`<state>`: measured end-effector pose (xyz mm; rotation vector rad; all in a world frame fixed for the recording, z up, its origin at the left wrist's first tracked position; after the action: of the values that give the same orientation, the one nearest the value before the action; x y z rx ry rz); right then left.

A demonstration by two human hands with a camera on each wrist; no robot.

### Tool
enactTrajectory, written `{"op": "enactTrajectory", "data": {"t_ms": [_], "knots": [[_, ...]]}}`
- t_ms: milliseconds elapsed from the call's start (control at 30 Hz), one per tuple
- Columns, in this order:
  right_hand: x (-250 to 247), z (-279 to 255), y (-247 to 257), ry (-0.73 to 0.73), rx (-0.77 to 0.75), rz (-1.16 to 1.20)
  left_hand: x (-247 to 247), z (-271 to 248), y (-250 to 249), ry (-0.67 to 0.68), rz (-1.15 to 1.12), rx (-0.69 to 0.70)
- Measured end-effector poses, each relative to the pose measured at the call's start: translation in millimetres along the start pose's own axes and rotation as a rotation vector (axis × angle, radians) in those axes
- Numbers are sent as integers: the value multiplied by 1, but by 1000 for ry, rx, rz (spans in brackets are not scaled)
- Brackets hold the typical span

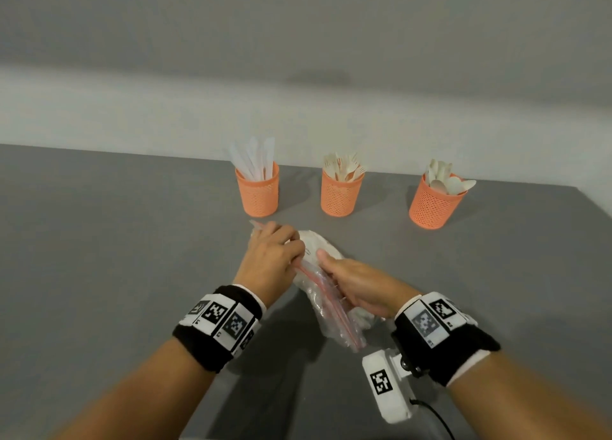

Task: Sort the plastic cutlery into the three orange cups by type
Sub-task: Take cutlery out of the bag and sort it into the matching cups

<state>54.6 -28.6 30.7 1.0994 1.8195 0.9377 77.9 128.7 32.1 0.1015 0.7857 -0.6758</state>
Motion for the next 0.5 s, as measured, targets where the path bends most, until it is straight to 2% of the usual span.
{"op": "enactTrajectory", "data": {"t_ms": [100,233,267,367,400,433,500], "knots": [[-7,0,6,-93,-104,41,-5,6,-2,-80,-25,-3],[-32,-3,17,-183,-48,396,-14,7,-4,-124,-107,55],[-40,-4,20,-247,-49,412,-15,5,-5,-80,-117,82],[-61,-7,30,-440,-121,228,-18,0,-10,136,-130,133],[-64,-10,35,-439,-146,174,-21,2,-11,193,-184,78],[-64,-12,38,-415,-171,136,-22,5,-12,197,-290,-50],[-62,-20,46,-329,-228,108,-24,15,-11,37,-406,-319]]}}
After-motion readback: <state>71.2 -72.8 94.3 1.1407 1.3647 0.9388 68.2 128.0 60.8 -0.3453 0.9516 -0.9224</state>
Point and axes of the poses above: each hand's wrist, its own z-axis towards the middle knuckle, its own x-axis out of the palm, y = z × x, the point moved 2 cm from there along z, towards the middle knuckle, and after that the axes turned 12 degrees about -y, right-handed, at the moved point
